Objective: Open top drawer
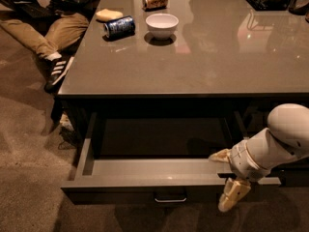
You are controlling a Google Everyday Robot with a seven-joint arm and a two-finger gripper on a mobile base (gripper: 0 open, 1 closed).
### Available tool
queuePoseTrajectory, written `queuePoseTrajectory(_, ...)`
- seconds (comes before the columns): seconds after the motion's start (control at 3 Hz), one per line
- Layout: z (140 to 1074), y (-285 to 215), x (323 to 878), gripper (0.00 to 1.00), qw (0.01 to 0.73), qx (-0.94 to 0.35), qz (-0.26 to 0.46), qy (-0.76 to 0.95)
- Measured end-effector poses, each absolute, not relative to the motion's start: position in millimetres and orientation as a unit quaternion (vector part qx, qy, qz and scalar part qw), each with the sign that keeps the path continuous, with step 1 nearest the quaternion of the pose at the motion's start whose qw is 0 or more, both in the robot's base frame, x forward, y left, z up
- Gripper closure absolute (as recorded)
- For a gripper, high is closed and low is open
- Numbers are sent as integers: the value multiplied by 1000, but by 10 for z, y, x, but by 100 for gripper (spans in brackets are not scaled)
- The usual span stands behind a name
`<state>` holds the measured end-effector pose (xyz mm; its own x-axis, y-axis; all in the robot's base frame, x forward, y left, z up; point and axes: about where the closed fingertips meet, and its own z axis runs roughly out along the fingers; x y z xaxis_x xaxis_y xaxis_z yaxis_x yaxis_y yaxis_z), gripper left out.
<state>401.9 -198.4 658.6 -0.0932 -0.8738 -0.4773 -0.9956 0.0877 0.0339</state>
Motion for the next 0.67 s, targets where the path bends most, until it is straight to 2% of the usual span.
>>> queuePoseTrajectory(0.67,6637,-2024,4036,0,175,-654,173,715)
